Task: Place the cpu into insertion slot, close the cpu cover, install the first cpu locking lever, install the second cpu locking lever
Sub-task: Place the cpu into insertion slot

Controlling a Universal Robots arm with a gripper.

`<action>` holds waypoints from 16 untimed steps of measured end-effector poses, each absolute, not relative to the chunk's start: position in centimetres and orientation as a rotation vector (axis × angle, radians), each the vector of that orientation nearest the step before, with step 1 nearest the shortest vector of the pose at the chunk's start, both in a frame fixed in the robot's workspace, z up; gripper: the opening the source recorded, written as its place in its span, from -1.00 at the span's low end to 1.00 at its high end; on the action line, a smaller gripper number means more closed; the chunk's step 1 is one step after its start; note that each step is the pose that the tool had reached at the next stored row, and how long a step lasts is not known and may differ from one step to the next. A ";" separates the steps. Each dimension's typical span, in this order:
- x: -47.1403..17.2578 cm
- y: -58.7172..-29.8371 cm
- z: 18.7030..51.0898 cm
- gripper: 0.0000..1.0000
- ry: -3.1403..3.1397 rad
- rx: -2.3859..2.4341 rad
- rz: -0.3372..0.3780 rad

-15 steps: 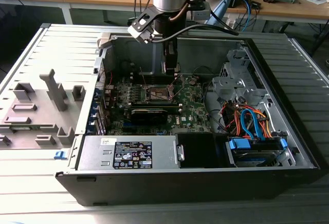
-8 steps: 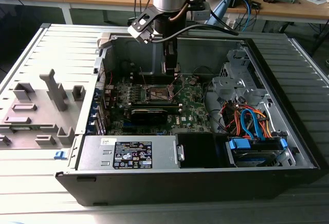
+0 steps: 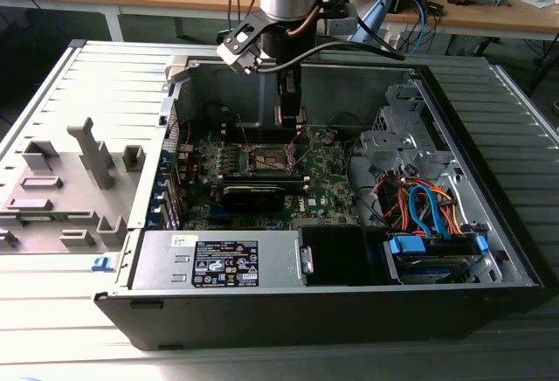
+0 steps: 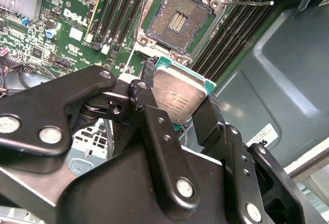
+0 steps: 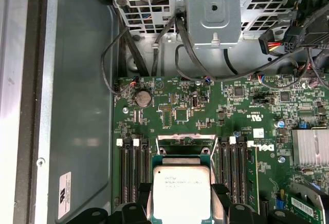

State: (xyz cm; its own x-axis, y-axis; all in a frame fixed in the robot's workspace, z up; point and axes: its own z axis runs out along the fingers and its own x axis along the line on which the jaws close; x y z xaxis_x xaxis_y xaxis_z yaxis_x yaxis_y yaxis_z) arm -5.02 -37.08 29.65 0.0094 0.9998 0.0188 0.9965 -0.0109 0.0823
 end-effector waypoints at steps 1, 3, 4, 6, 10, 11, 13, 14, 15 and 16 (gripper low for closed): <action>-5.0 -37.1 29.7 0.08 2.176 2.200 0.110; -5.0 -37.1 29.6 0.08 2.174 2.201 0.110; -5.0 -37.1 29.6 0.08 2.173 2.203 0.110; -5.0 -37.1 29.6 0.08 2.171 2.204 0.110; -5.0 -37.1 29.6 0.08 2.168 2.208 0.110; -5.0 -37.1 29.6 0.08 2.167 2.208 0.110; -5.0 -37.1 29.6 0.08 2.165 2.210 0.110; -5.0 -37.1 29.6 0.08 2.165 2.211 0.110; -5.0 -37.1 29.6 0.08 2.164 2.211 0.110; -5.0 -37.1 29.6 0.08 2.163 2.212 0.110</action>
State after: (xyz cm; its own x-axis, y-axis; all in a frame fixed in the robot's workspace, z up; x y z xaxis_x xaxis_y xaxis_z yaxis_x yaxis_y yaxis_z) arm -5.02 -37.08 29.59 0.0215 0.9996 0.0188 0.9963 -0.0229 0.0823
